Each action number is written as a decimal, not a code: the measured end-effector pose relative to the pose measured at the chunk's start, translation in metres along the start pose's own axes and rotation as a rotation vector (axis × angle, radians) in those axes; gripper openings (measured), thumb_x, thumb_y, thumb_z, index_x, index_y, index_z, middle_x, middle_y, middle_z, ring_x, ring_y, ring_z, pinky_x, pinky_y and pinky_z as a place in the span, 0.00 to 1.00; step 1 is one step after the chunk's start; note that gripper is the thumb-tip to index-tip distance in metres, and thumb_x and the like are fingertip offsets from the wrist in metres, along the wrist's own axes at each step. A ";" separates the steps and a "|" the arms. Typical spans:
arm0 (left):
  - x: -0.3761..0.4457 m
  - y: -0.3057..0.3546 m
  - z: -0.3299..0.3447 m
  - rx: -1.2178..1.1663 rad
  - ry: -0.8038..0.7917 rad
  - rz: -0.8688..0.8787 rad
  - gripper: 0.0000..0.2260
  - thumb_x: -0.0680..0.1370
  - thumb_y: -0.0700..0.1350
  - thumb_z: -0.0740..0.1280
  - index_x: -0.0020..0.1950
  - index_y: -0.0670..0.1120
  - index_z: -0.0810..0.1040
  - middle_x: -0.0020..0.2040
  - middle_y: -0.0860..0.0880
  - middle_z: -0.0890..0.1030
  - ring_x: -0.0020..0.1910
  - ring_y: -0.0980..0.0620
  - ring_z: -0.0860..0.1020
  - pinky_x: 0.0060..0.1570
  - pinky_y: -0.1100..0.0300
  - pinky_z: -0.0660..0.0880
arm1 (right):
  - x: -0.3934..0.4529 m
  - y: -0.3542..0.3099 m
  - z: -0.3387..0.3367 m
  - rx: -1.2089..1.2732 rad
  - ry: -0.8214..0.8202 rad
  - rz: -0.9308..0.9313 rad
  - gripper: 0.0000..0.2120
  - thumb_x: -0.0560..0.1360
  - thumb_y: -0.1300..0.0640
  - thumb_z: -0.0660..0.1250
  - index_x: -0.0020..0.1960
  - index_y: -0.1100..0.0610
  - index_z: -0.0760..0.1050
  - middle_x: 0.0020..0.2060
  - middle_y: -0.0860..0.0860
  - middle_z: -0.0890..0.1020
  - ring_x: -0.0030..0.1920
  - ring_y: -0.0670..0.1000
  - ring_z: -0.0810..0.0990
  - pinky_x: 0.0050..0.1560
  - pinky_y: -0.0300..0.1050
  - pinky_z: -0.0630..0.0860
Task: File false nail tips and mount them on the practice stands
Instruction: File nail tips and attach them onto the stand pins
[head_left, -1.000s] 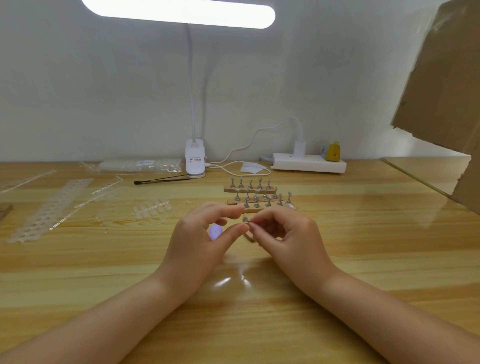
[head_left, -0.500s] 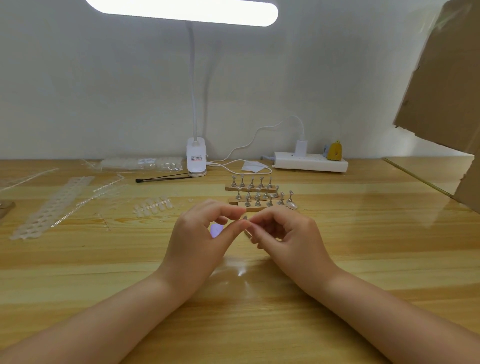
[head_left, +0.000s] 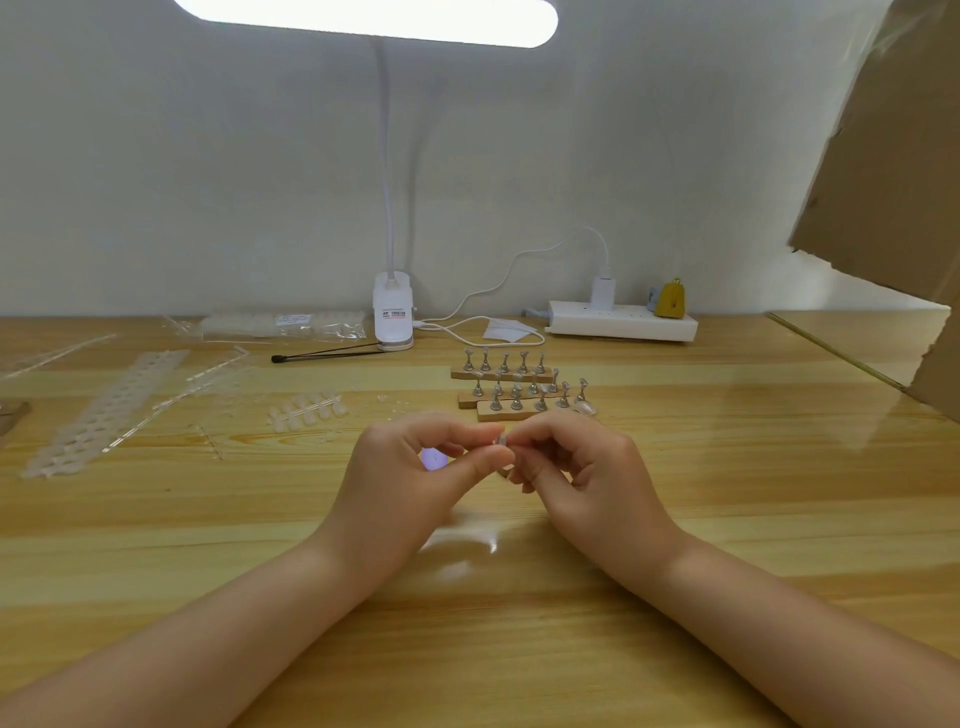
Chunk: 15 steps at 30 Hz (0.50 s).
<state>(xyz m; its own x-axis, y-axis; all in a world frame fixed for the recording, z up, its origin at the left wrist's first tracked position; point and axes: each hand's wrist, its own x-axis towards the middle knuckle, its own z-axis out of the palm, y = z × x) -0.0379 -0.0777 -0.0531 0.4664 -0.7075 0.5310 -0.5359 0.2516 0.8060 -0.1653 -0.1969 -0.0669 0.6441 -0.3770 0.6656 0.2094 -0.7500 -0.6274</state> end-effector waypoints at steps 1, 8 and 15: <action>0.000 0.000 0.000 -0.010 -0.004 -0.006 0.10 0.65 0.51 0.74 0.44 0.51 0.85 0.39 0.58 0.84 0.40 0.61 0.80 0.41 0.70 0.73 | 0.000 0.000 0.000 0.000 0.002 -0.003 0.05 0.74 0.68 0.69 0.46 0.60 0.80 0.36 0.50 0.81 0.37 0.49 0.80 0.36 0.54 0.78; -0.003 0.002 -0.001 0.127 0.013 0.044 0.16 0.65 0.57 0.73 0.52 0.57 0.81 0.43 0.62 0.82 0.45 0.58 0.79 0.45 0.72 0.72 | 0.002 -0.005 0.001 0.046 0.053 0.020 0.07 0.75 0.65 0.69 0.46 0.53 0.77 0.36 0.49 0.81 0.37 0.49 0.81 0.40 0.47 0.80; -0.004 0.010 0.001 0.119 0.058 0.134 0.06 0.69 0.53 0.70 0.44 0.55 0.81 0.40 0.62 0.82 0.41 0.62 0.80 0.42 0.74 0.71 | 0.002 -0.007 0.000 0.131 0.055 0.057 0.07 0.74 0.66 0.69 0.47 0.55 0.78 0.37 0.52 0.83 0.39 0.50 0.83 0.42 0.45 0.81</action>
<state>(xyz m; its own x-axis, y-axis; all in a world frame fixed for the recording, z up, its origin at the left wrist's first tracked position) -0.0458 -0.0726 -0.0476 0.4233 -0.6328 0.6484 -0.6736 0.2588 0.6923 -0.1654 -0.1926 -0.0611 0.6171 -0.4489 0.6463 0.2705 -0.6503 -0.7099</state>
